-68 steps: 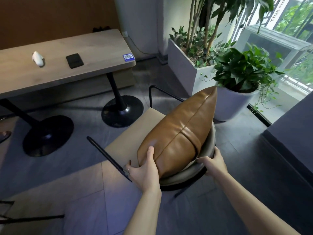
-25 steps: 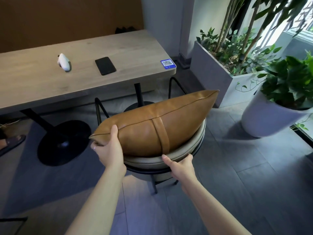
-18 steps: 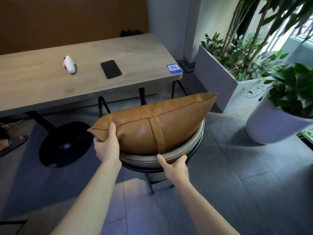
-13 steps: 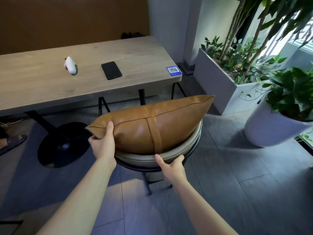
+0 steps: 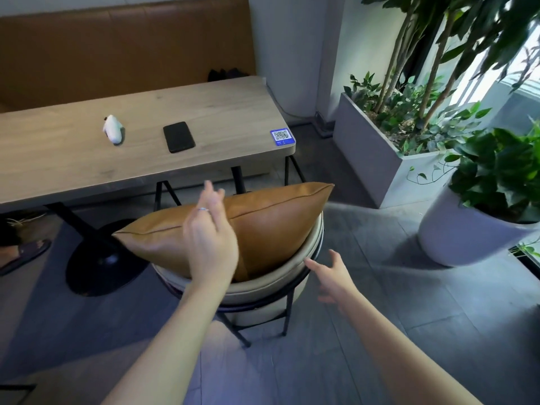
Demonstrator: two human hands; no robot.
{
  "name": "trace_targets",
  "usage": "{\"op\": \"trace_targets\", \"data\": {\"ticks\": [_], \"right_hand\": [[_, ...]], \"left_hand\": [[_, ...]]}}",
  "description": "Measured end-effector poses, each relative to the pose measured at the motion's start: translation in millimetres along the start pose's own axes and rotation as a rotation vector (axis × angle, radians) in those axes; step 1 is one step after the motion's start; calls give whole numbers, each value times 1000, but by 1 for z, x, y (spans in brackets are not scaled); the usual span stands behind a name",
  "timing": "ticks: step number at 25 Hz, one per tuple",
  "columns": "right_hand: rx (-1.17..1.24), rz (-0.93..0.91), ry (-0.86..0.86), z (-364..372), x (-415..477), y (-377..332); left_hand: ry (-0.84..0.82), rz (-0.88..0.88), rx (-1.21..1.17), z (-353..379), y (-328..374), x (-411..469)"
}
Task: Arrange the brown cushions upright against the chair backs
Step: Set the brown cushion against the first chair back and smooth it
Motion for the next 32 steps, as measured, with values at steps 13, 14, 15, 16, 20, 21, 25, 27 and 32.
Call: {"op": "trace_targets", "data": {"ticks": [13,14,15,16,20,21,25,27,32], "right_hand": [[69,38,-184,1,62,-34],[81,33,-178,3,67,-34],[84,25,-179,4,70,-34],[77,17,-179,4,73,-34],[96,-17,-164,5,75,-29],[110,-23,-160,5,73,-29],[165,-34,-157,6,64,-31],[176,-30,-159,6,58,-28],[141,-14,-213,2,38,-13]], "left_hand": [[-646,236,987,121,-7,-43],[-631,242,1004,125,-8,-44],[-617,252,1022,128,-9,-46],[-602,261,1039,131,-11,-48],[-569,264,1060,136,-15,-51],[-571,262,1063,137,-15,-51],[-575,258,1054,132,-14,-54],[-568,261,1034,126,-12,-59],[-561,283,1003,112,-15,-73]]}}
Point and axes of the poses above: each hand's wrist, its own x-axis towards the middle knuckle, its own z-axis out of the palm, y = z × x, the point moved 2 cm from there along x, towards the middle knuckle, and after that the axes turned 1 degree about -z, right-handed, at the moved point
